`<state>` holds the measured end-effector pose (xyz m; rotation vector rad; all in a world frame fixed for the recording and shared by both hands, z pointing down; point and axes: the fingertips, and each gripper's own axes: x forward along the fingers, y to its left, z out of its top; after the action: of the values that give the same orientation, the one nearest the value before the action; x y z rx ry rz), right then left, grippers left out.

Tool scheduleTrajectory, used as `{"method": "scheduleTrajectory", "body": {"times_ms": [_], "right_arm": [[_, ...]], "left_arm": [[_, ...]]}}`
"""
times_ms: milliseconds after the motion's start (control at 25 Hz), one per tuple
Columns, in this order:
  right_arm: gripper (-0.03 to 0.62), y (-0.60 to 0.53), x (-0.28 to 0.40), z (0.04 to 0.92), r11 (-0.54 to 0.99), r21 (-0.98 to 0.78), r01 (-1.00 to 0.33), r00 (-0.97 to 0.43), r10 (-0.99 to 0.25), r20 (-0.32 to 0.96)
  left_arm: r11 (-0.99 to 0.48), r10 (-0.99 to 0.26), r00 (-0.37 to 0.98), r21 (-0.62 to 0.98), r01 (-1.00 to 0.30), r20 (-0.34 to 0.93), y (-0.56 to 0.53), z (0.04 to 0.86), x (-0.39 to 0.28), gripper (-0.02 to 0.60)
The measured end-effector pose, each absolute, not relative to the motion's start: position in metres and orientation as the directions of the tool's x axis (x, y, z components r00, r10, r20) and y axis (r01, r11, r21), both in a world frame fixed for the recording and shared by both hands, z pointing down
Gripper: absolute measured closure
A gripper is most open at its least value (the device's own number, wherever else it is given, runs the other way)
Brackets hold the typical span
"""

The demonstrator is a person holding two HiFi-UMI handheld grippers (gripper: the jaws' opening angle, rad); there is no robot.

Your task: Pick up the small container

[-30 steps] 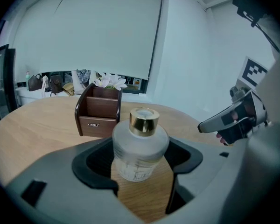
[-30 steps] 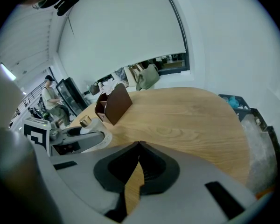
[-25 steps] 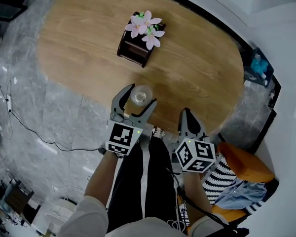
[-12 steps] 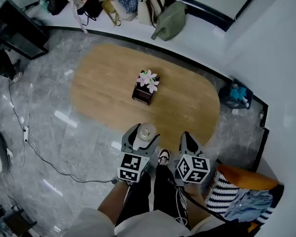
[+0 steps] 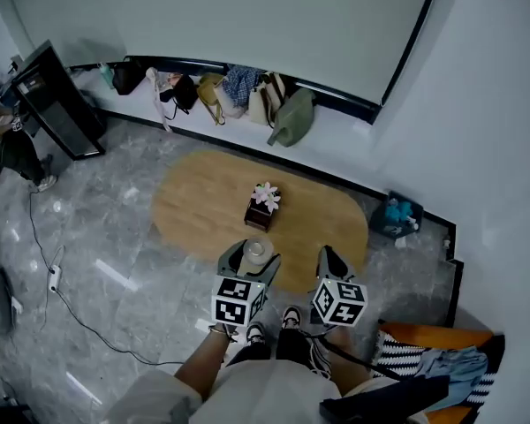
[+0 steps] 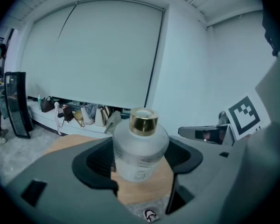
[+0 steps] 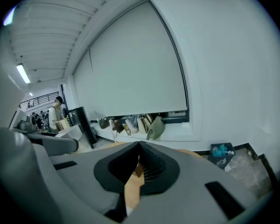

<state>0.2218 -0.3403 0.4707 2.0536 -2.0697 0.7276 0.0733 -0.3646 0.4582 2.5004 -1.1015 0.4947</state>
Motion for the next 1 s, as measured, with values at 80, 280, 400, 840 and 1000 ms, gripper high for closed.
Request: {"method": "scheduleTrajectory", "body": {"times_ms": [80,280,400,840,1000], "right_arm": [[0.571,-0.332,0.216,0.453,-0.040,-0.226,-0.973,-0.057,-0.911,0.408],[0.571,-0.308,0.202,0.416,-0.058,-0.222,-0.973,-0.033,-0.922,0.385],[0.571,-0.306,0.195,0.399,-0.024,-0.203,-0.979,-0.055,-0.925,0.377],[0.571,-0.301,0.247,0.363,0.013,-0.159,-0.987,-0.068,-0.937,0.343],[0.571,-0.298,0.253,0.362,0.018,-0.162,-0.987,-0.073,-0.937,0.342]], "left_arm": [[-0.634,-0.634,0.638,0.178,-0.752,0.438,-0.357,0.441,0.068,0.247],[-0.654,-0.637,0.657,0.167,-0.737,0.404,-0.345,0.404,0.061,0.247],[-0.653,-0.650,0.656,0.160,-0.741,0.384,-0.342,0.386,0.059,0.247],[-0.642,-0.672,0.654,0.168,-0.748,0.347,-0.332,0.358,0.110,0.247],[-0.639,-0.673,0.652,0.171,-0.750,0.349,-0.328,0.358,0.119,0.247]]}}
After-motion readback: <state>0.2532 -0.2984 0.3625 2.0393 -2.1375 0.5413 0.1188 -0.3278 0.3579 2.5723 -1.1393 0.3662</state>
